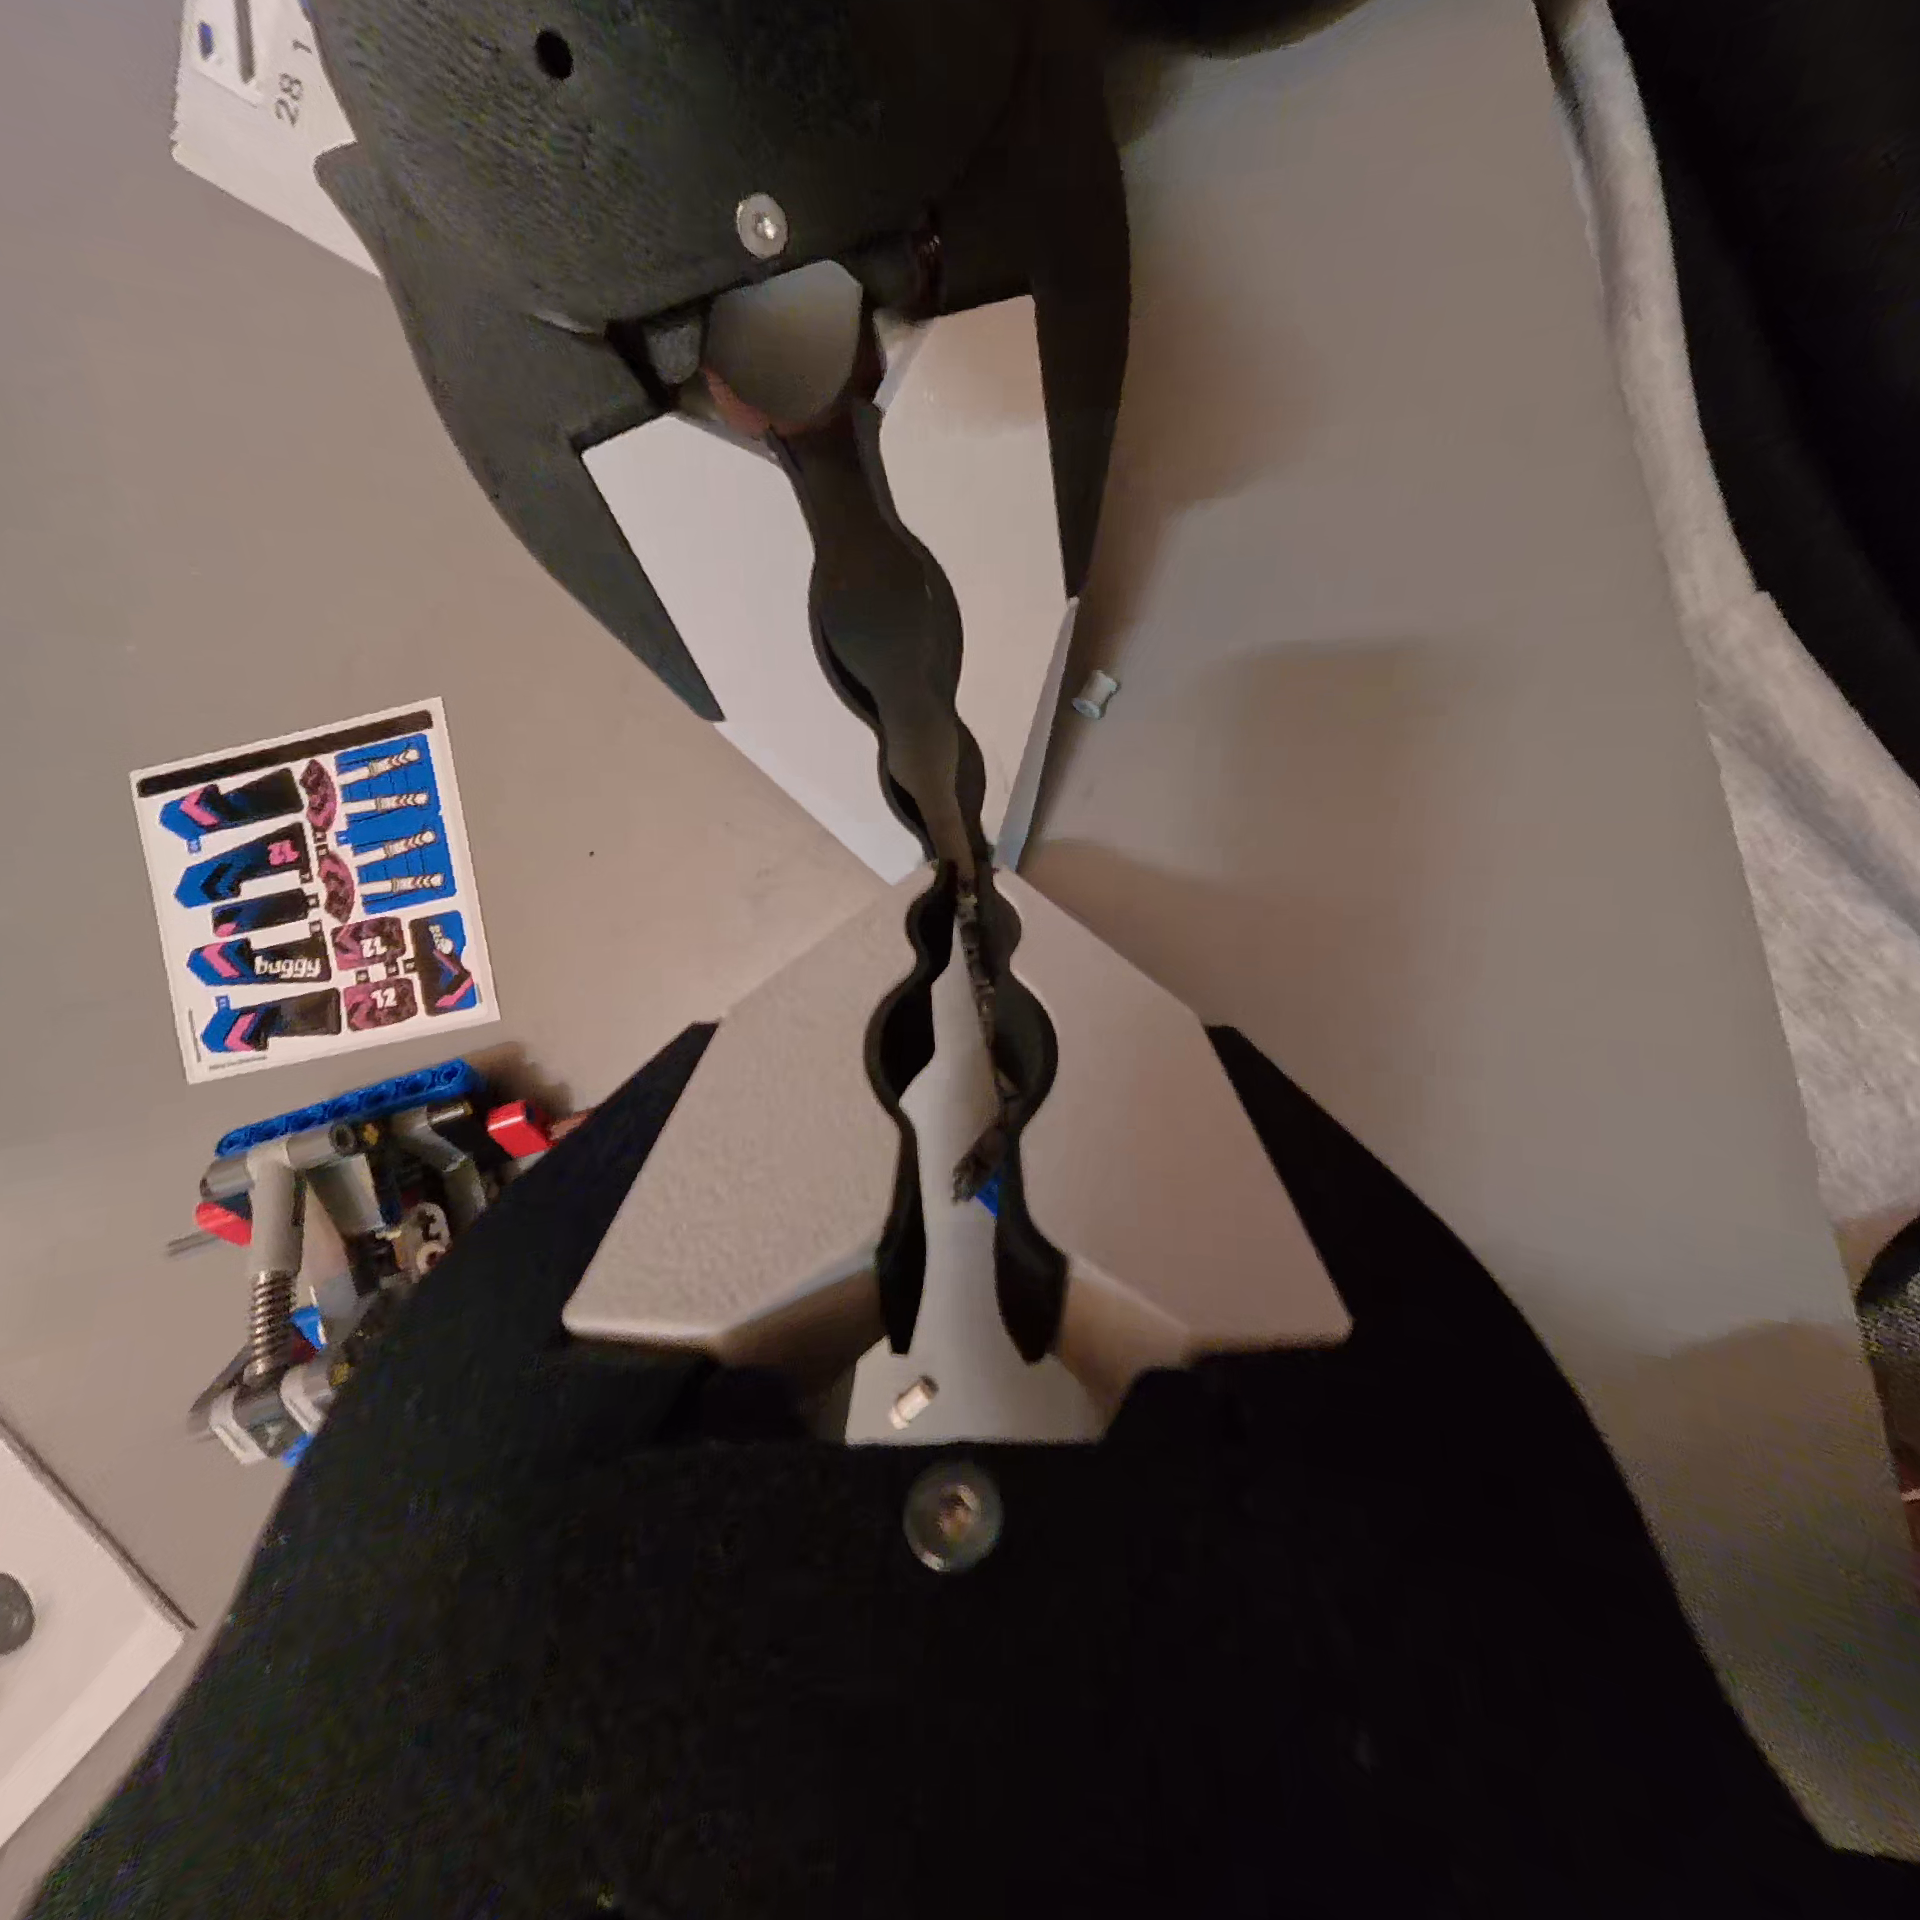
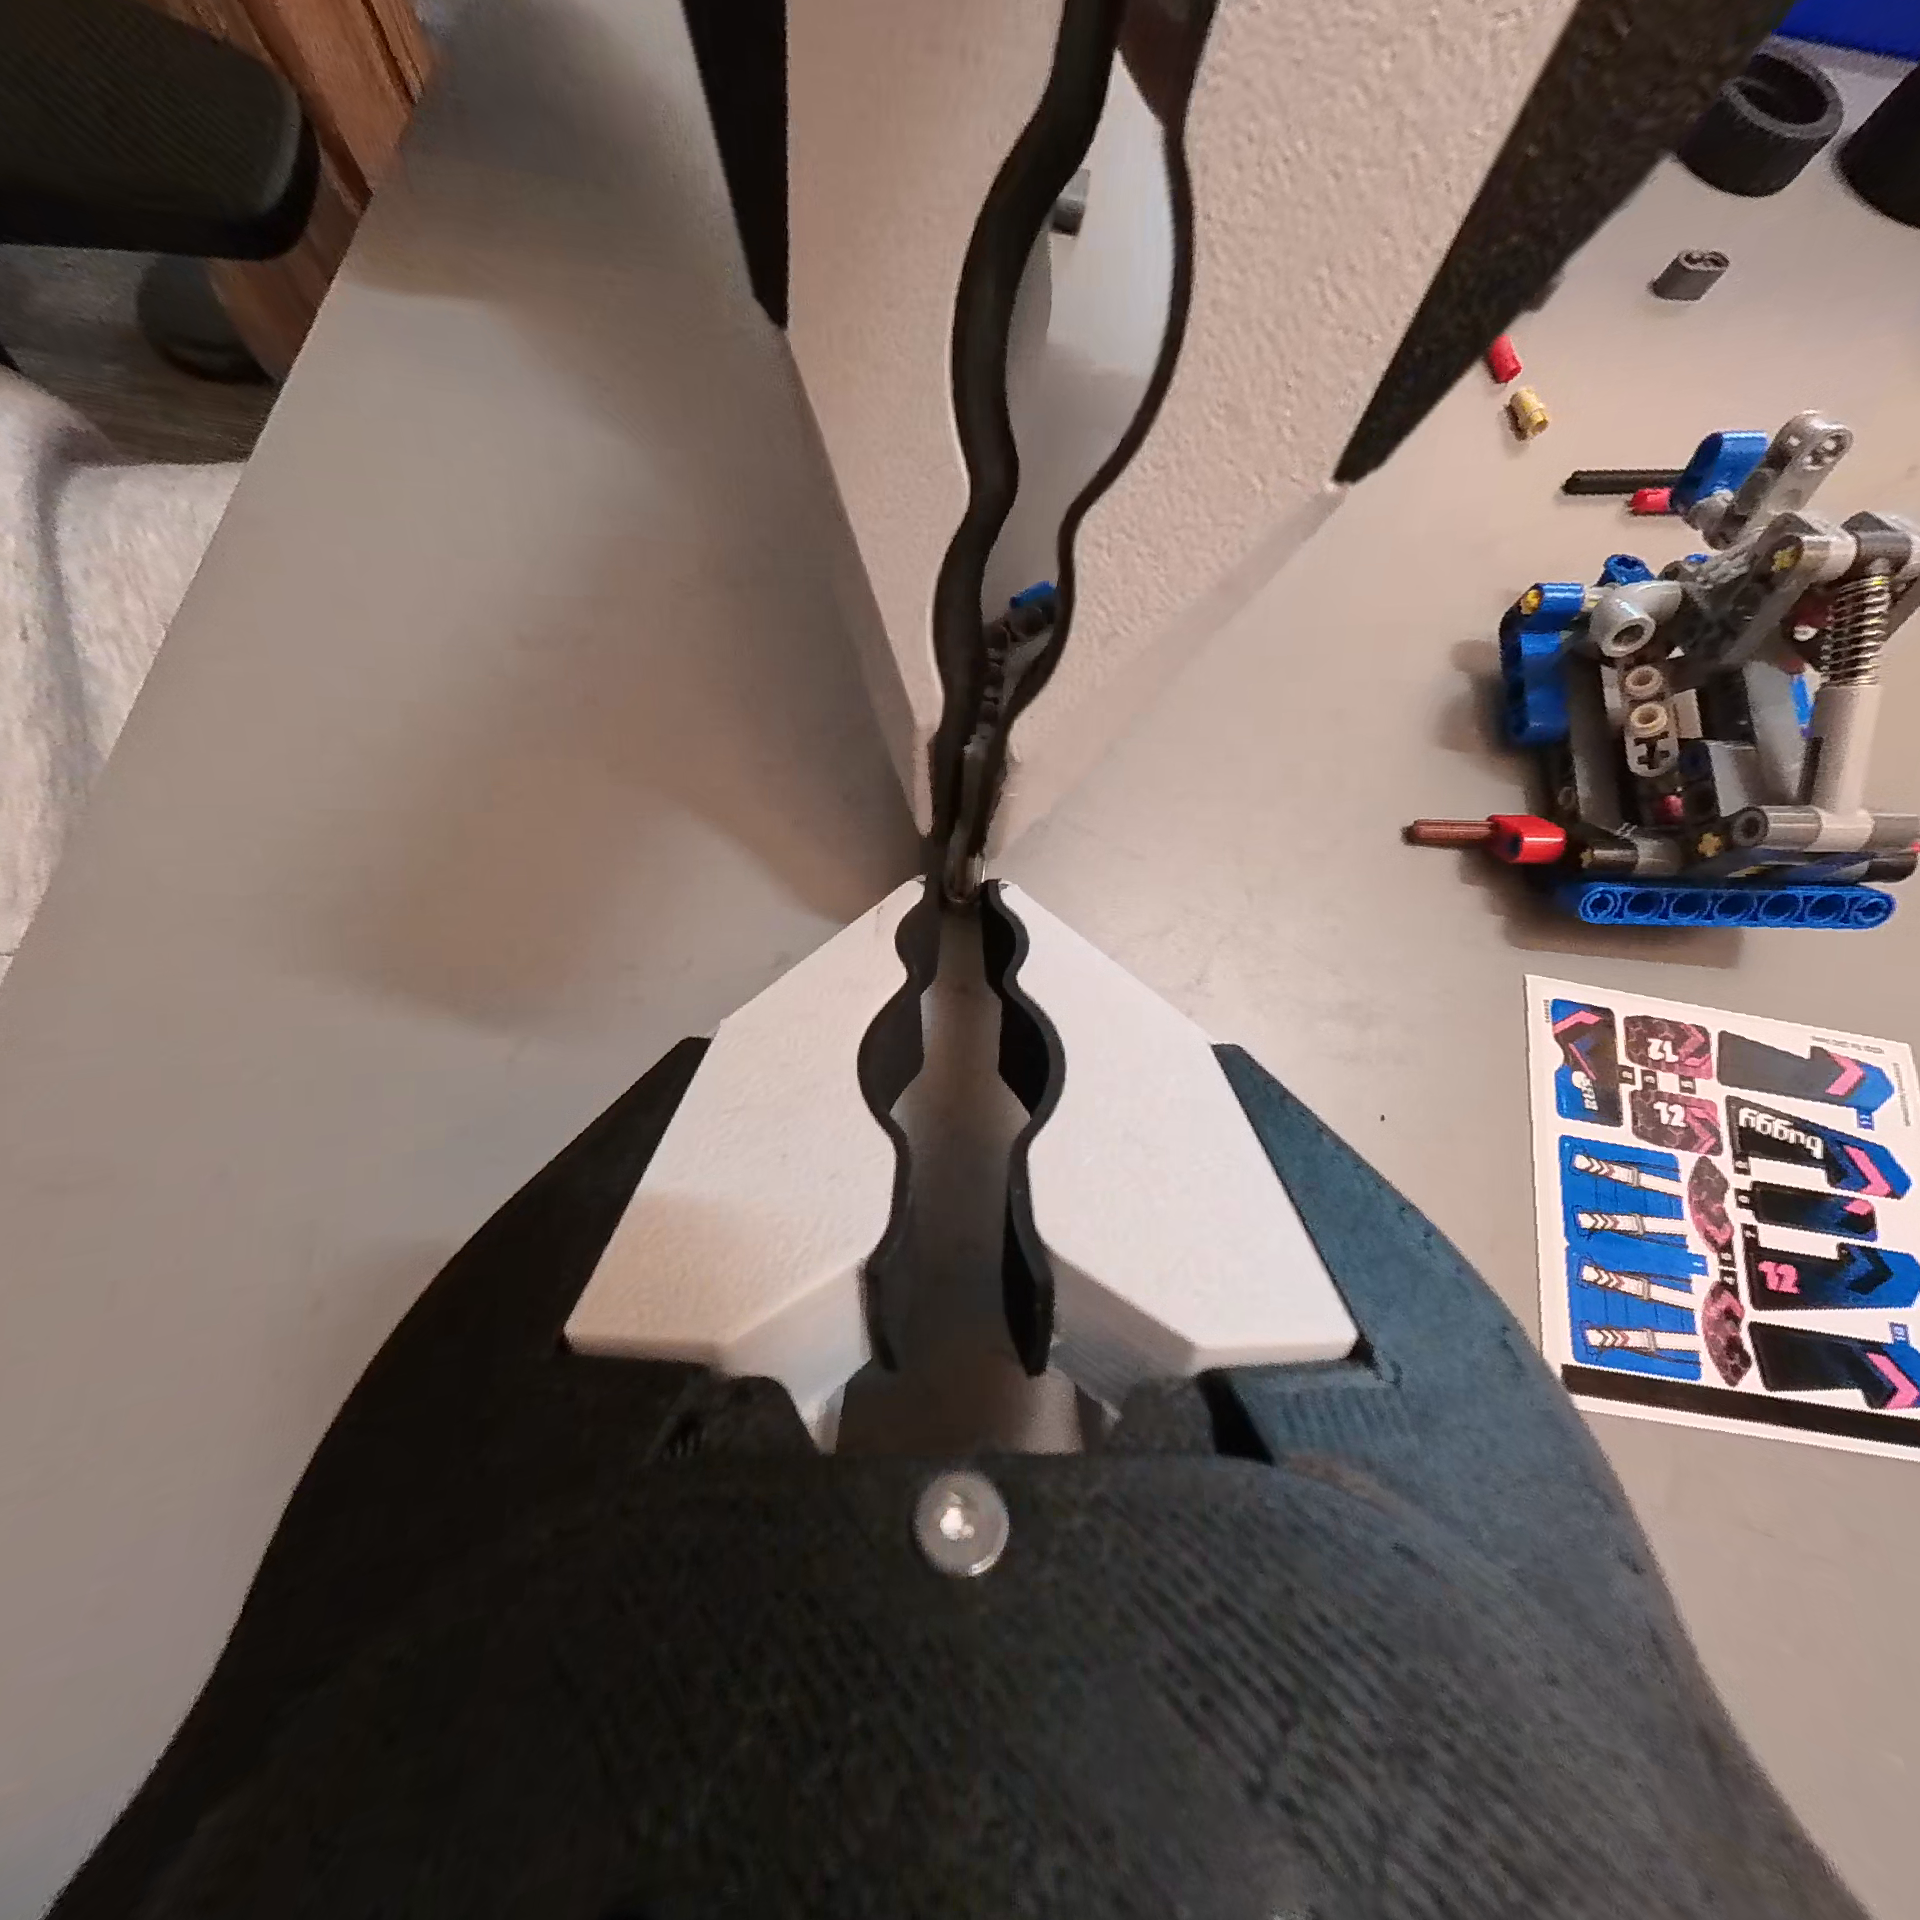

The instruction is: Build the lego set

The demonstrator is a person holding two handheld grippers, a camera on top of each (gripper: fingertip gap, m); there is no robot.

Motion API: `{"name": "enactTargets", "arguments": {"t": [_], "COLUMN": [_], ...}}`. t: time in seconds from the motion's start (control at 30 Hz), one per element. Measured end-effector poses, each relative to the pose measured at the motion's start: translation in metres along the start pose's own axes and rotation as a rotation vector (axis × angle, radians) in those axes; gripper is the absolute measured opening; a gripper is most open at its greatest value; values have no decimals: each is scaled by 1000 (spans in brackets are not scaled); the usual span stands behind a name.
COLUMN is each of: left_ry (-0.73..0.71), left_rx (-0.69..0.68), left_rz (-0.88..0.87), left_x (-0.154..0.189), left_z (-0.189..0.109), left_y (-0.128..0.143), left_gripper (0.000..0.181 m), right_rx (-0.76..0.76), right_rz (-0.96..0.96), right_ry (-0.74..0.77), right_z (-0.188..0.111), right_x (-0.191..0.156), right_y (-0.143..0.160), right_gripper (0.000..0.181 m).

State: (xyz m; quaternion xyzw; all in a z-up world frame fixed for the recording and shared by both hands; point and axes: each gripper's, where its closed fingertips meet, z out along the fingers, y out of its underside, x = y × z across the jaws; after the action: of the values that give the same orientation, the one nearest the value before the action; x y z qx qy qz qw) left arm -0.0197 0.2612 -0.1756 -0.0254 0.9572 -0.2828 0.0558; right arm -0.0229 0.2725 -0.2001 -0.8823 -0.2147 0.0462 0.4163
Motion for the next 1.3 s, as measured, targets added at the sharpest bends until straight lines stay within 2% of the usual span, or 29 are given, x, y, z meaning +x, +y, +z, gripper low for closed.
{"name": "enactTargets", "arguments": {"t": [0.3, 0.6, 0.8, 0.97, 1.17, 1.3], "left_ry": [75, 117, 51, 2, 25, 44], "left_rx": [15, -53, -22, 24, 66, 81], "left_rz": [28, 20, -77, -82, -68, -76], "left_x": [0, 0, 0, 1, 2, 3], "left_z": [0, 1, 1, 0, -1, -2], "left_y": [0, -1, 0, 1, 2, 3], "left_gripper": [1, 1, 1, 1, 1, 1], "right_rx": [5, 3, 0, 1, 8, 5], "right_rz": [-18, 4, 0, 2, 20, 2], "right_ry": [-10, -27, -3, -7, -162, -191], "right_z": [-1, 0, 0, 0, 0, 9], "right_x": [-3, -3, -1, 0, -10, -5], "right_y": [-1, -1, 0, 0, -2, -8], "right_gripper": [11, 11, 6, 7, 29, 7]}}
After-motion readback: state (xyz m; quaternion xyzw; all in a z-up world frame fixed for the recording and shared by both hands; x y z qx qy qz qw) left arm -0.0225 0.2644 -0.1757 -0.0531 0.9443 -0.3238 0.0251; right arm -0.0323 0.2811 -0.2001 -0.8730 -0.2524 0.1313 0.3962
